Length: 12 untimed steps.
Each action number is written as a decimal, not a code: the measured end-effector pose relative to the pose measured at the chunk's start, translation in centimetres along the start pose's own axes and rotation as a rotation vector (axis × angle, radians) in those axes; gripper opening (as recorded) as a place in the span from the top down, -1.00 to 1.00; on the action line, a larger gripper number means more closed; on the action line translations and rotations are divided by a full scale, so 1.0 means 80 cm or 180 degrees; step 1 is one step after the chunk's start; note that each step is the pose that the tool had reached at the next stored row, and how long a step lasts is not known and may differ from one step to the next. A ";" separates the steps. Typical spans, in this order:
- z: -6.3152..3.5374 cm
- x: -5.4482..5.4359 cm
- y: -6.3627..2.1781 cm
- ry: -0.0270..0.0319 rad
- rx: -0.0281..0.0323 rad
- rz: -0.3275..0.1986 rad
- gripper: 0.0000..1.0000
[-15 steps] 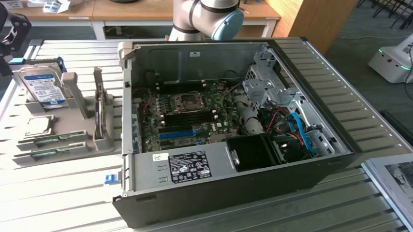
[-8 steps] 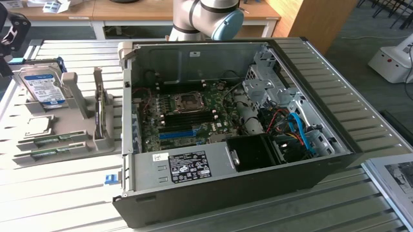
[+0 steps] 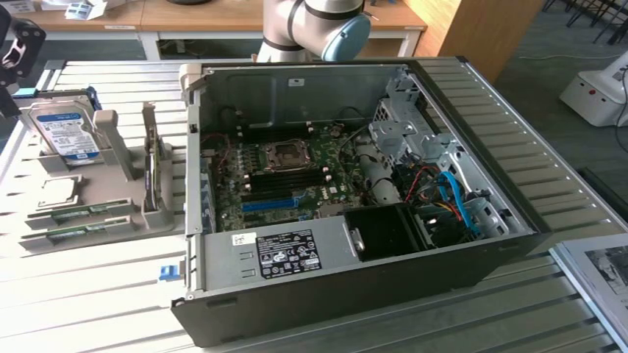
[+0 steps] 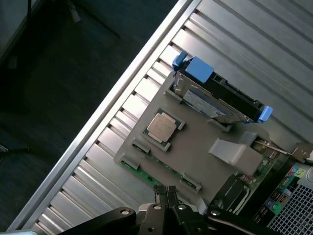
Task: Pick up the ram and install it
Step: 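Pick up the ram and move it above insertion slot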
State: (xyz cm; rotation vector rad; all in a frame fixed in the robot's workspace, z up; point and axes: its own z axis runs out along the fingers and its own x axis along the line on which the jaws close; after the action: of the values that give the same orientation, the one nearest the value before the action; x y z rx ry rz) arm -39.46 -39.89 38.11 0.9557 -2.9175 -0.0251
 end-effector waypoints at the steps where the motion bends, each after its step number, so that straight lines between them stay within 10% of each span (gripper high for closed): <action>1: 0.000 0.000 0.000 0.0002 0.0002 -0.0039 0.80; 12: 0.000 0.000 0.000 0.0016 0.0027 -0.0430 0.80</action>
State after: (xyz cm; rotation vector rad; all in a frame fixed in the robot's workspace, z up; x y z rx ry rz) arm -39.46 -39.89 38.12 1.1507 -2.8453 -0.0176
